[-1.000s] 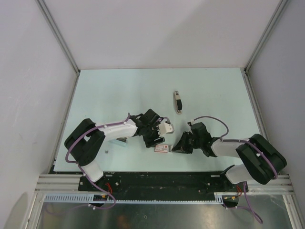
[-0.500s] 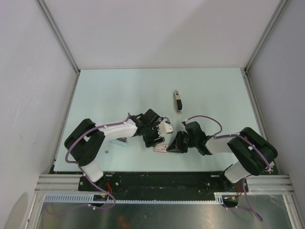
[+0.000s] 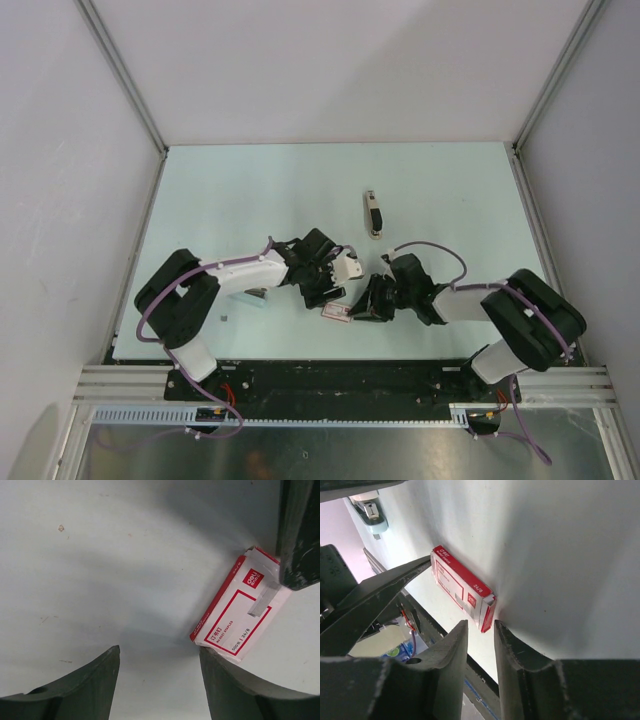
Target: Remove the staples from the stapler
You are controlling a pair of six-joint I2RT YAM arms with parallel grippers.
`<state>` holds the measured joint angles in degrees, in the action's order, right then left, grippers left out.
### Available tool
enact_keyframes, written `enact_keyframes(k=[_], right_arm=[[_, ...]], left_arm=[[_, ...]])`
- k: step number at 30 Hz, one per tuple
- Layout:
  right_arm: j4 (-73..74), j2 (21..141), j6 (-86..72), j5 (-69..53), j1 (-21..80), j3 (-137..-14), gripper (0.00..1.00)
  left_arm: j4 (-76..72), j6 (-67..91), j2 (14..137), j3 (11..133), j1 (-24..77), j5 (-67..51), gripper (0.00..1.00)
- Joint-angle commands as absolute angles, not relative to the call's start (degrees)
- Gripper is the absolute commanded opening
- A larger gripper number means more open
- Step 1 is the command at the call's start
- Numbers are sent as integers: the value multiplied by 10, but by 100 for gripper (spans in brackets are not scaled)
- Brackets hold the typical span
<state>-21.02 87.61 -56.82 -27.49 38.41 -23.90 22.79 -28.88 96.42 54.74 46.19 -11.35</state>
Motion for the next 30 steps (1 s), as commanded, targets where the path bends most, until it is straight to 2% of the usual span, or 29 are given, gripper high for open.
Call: enact_keyframes(k=[1,3,5,7,9,14,18,24,30], right_arm=[[-128,797,-521,-254,354,-252,38],[-83,756,-500,-248,336,-253,49],[-37,718,-476,-243,316,-257,63],[29,681,-449,-230,300,-272,86],[86,653,-417,-211,287,-299,96],[184,623,-335,-161,250,-386,99],[232,627,-283,-151,215,-466,99],[242,636,-245,-159,194,-526,99],[237,641,-238,-149,192,-541,99]], left_arm=[[226,-278,938,552,461,-100,71],[239,-271,924,564,450,-92,74],[258,-262,907,581,436,-82,83],[275,-254,885,601,424,-72,95],[292,-243,861,623,409,-60,98],[331,-199,812,692,340,-66,99],[355,-150,777,734,243,-121,100],[356,-111,721,700,129,-190,100],[344,-100,700,655,74,-203,99]])
